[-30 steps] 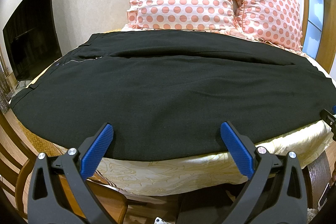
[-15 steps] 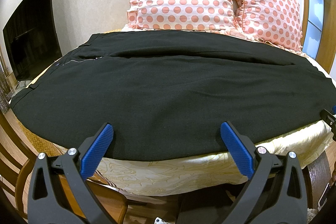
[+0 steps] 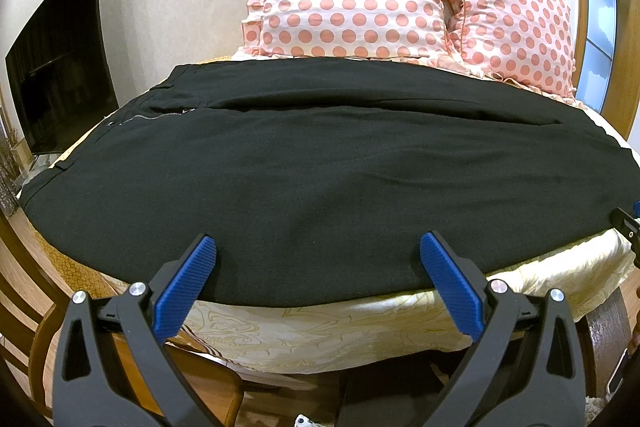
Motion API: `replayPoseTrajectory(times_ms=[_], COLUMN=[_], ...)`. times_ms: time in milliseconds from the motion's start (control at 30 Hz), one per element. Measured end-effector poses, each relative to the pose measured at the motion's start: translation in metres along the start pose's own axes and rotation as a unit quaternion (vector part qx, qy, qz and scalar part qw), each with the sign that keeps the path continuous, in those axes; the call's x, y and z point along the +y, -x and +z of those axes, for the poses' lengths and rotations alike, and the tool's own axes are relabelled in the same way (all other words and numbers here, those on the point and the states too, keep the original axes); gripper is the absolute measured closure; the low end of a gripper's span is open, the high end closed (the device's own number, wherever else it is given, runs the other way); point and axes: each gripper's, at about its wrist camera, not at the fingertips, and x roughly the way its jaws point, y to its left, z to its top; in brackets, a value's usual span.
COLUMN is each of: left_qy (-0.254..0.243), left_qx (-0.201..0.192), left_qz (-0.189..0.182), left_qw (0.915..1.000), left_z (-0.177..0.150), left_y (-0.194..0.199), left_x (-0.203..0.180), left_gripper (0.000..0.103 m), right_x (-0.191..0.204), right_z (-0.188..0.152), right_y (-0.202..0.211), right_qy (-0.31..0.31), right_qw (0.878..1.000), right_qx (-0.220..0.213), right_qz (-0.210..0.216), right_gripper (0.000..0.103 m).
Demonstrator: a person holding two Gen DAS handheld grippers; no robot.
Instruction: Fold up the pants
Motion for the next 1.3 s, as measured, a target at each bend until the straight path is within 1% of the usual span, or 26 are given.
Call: replayPoseTrajectory(times_ms=[267,467,533,633,700,767,800,867,900,1000,1067,1133,1167,1200,1233,1300], left_qy=[-0.001,-0.009,-0.008,0.006,0.017,0.032,0.038,0.042,0.043,0.041,0.033,0.025,0.020,0.017,0.014,0.009], left_qx=[0.010,0.027,0.025,0.001,-0.014,-0.027,-0.030,-0.031,-0.033,-0.033,-0.035,-0.037,-0.037,-0.036,-0.034,-0.029], left_qz=[-0.001,-0.002,-0.001,-0.008,-0.010,-0.012,-0.014,-0.016,-0.018,-0.017,-0.014,-0.010,-0.006,-0.004,-0.002,0.002], left_qw=[1.0000,0.9996,0.9997,0.9999,0.9997,0.9991,0.9987,0.9985,0.9984,0.9985,0.9987,0.9990,0.9991,0.9992,0.9993,0.9995], left_z=[0.005,0.012,0.019,0.036,0.047,0.062,0.069,0.079,0.082,0.094,0.100,0.104,0.105,0.106,0.106,0.105], left_y=[-0.001,-0.004,-0.004,0.003,0.005,0.003,-0.001,-0.008,-0.010,-0.021,-0.026,-0.032,-0.034,-0.037,-0.041,-0.046], left_x=[0.001,-0.001,0.001,0.009,0.012,0.017,0.018,0.018,0.018,0.013,0.010,0.007,0.005,0.004,0.003,0.003], left_gripper=[0.002,0.002,0.002,0.002,0.002,0.002,0.002,0.002,0.002,0.002,0.002,0.002,0.002,0.002,0.002,0.002], right_x=[0.000,-0.008,-0.021,-0.052,-0.084,-0.113,-0.129,-0.150,-0.161,-0.186,-0.205,-0.222,-0.228,-0.236,-0.241,-0.249], right_z=[-0.001,0.013,0.026,0.058,0.090,0.117,0.133,0.157,0.172,0.198,0.215,0.226,0.229,0.233,0.235,0.238], right_y=[0.000,-0.006,-0.005,-0.009,-0.019,-0.034,-0.046,-0.070,-0.090,-0.138,-0.178,-0.212,-0.223,-0.241,-0.251,-0.273], right_qy=[0.002,0.007,-0.017,-0.075,-0.131,-0.184,-0.215,-0.247,-0.259,-0.272,-0.288,-0.309,-0.315,-0.319,-0.321,-0.327], right_qw=[1.000,0.999,0.999,0.996,0.990,0.982,0.976,0.968,0.964,0.954,0.942,0.929,0.924,0.916,0.912,0.901], right_qx=[0.002,0.027,0.022,0.010,0.014,0.023,0.031,0.047,0.062,0.098,0.124,0.143,0.149,0.160,0.165,0.179], right_qz=[0.003,0.030,0.043,0.055,0.045,0.036,0.023,-0.003,-0.027,-0.082,-0.116,-0.148,-0.160,-0.181,-0.195,-0.223], right_gripper=[0.001,0.001,0.001,0.001,0.001,0.001,0.001,0.001,0.001,0.001,0.009,0.022,0.028,0.030,0.034,0.037])
